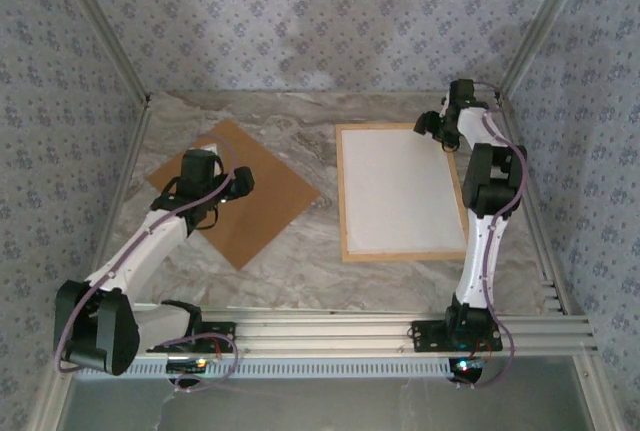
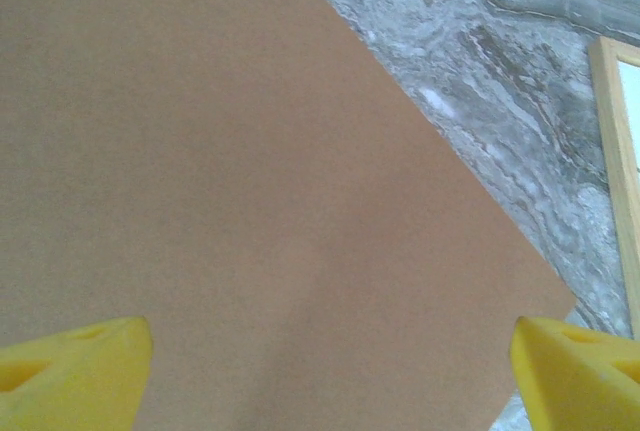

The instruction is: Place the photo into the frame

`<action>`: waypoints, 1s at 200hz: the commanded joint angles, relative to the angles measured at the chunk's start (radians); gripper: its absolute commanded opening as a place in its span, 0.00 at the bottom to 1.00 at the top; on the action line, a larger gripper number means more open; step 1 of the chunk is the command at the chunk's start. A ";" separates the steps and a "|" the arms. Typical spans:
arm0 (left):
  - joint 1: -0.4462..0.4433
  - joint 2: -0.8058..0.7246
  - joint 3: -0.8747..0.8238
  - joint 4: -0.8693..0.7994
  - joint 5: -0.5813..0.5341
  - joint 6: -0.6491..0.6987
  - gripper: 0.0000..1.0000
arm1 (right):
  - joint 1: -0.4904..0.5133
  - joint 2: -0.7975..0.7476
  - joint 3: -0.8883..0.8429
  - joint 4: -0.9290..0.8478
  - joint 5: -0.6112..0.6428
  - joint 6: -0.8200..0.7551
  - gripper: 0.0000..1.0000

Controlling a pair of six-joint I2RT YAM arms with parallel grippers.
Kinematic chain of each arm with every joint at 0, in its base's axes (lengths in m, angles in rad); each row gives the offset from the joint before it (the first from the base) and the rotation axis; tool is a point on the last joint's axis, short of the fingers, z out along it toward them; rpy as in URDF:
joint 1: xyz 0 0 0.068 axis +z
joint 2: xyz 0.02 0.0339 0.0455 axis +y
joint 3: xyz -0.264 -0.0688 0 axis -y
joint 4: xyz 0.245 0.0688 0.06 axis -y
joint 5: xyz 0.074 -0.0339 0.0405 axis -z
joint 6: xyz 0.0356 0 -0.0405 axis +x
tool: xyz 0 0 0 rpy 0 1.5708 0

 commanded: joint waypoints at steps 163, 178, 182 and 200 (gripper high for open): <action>0.305 0.169 -0.151 0.139 0.015 -0.129 0.92 | 0.706 -0.037 -0.080 0.079 0.007 -0.071 0.73; 0.303 0.195 -0.152 0.145 0.020 -0.130 0.92 | 0.718 0.000 -0.039 0.049 0.003 -0.067 0.73; 0.304 0.200 -0.156 0.148 0.019 -0.130 0.92 | 0.722 0.009 -0.030 0.035 0.004 -0.067 0.73; 0.305 0.212 -0.169 0.156 0.010 -0.130 0.92 | 0.729 0.038 0.001 -0.002 -0.006 -0.070 0.72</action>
